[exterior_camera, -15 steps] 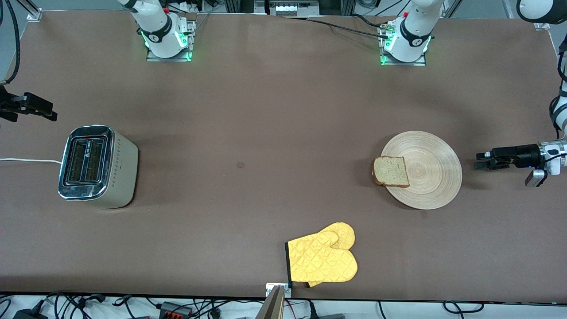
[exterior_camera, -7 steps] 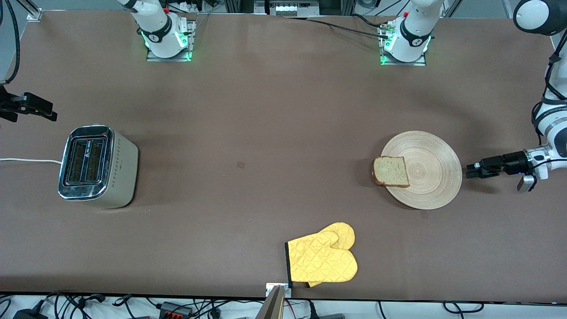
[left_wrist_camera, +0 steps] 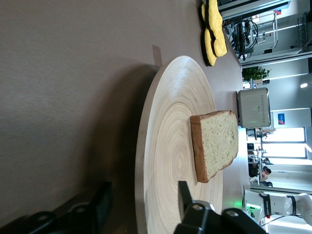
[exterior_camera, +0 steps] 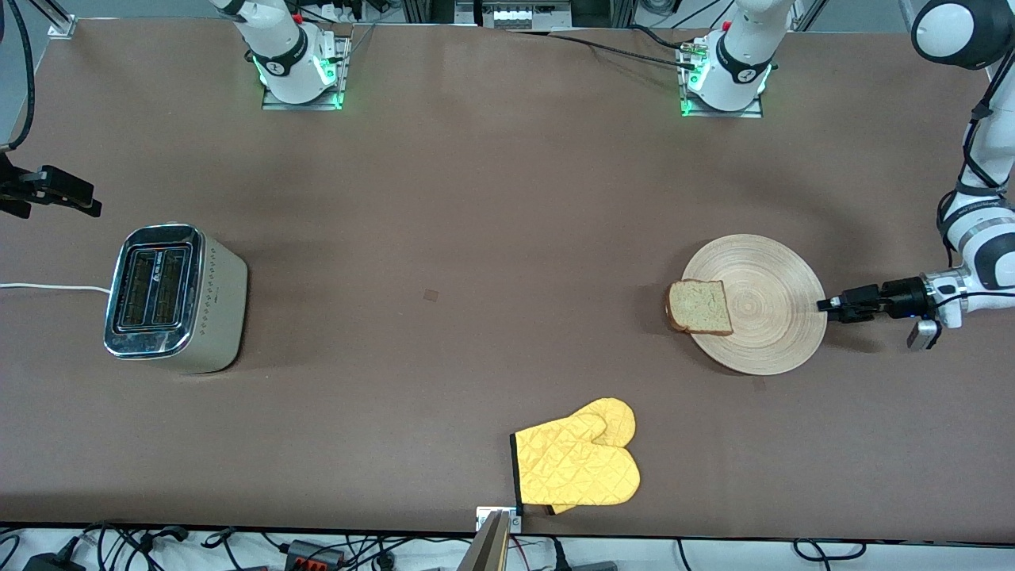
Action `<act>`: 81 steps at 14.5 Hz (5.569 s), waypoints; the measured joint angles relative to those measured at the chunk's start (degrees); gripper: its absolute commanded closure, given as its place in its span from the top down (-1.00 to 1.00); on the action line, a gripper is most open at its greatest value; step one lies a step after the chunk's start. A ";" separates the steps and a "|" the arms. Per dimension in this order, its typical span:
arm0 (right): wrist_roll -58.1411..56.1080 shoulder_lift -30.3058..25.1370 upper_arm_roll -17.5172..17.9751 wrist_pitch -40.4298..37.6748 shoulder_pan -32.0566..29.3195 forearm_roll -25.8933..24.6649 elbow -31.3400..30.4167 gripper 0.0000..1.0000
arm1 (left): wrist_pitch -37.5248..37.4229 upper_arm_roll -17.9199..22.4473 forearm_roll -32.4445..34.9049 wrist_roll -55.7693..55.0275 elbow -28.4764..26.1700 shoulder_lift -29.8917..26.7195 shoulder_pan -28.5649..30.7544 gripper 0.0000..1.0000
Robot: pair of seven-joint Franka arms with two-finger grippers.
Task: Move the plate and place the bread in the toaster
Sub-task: 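Grip the plate rim with the left gripper and slide it toward the toaster, then push the plate further with the left gripper while the right gripper reaches the bread, then grasp the bread slice with the right gripper while the left gripper withdraws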
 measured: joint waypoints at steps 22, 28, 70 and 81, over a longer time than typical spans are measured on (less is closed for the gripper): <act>-1.89 0.20 0.00 0.00 -0.34 0.14 0.00 1.00 | -10.62 -0.18 -3.94 -4.59 0.11 0.09 -14.75 -0.98; -2.22 0.35 0.01 -0.08 -0.34 0.15 -0.02 1.00 | 4.63 -6.61 -19.44 -6.30 -3.86 0.12 -26.52 -0.98; -30.94 16.29 2.28 46.32 13.46 70.16 -33.61 1.00 | 3.09 -14.52 11.35 -5.19 1.99 -1.32 -24.83 1.00; -42.27 20.28 2.24 47.18 16.36 71.95 -33.71 0.59 | -16.43 -15.46 51.02 -33.76 16.96 -12.62 -29.31 1.00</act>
